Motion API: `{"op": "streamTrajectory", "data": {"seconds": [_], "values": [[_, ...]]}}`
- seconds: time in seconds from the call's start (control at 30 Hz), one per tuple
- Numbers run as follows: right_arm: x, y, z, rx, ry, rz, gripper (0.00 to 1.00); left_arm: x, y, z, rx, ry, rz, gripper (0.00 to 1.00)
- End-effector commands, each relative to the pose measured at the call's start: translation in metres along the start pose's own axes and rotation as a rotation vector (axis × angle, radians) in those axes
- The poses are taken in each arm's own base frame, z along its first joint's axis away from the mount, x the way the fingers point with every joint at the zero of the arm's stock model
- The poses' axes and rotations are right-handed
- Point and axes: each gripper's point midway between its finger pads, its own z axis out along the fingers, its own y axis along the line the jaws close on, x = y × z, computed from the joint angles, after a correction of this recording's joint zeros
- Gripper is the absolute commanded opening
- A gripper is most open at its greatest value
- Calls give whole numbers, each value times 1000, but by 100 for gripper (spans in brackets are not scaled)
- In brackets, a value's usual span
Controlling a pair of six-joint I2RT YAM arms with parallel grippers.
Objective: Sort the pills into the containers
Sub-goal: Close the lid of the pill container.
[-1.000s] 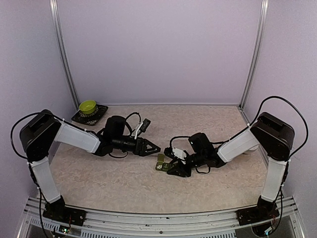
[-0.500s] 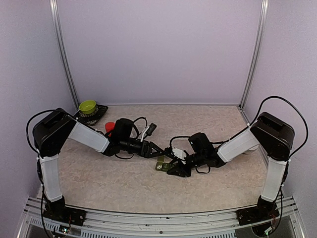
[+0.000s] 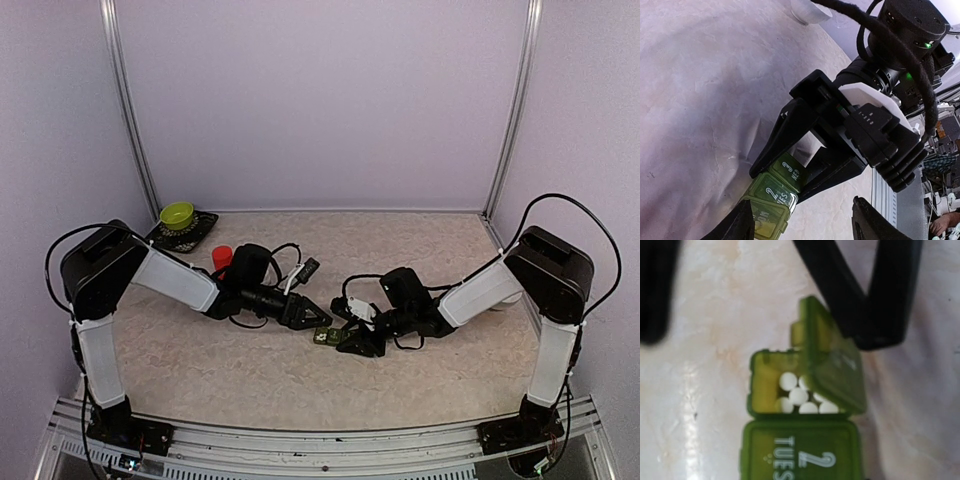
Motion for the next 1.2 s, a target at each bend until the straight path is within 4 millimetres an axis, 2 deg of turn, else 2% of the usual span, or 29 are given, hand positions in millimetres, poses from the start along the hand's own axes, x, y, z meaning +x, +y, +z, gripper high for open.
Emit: {"op": "streamTrajectory", "data": {"seconds": [0.0,0.27,0.53,0.7,0.9,1.17], "values": [[24,10,8,-34,81,48,21,6,-6,-2,-27,17,21,65],[24,9,8,-32,84,52,21,26,7,7,-78,90,-10,65],[24,10,8,-33,87,51,20,32,13,8,-102,103,-36,61],[25,9,8,-33,90,54,20,40,12,12,-102,134,-40,59],[25,8,8,-29,93,53,19,50,2,19,-91,173,-32,55],[25,8,8,-25,92,52,18,70,13,13,-119,181,-83,50]]}}
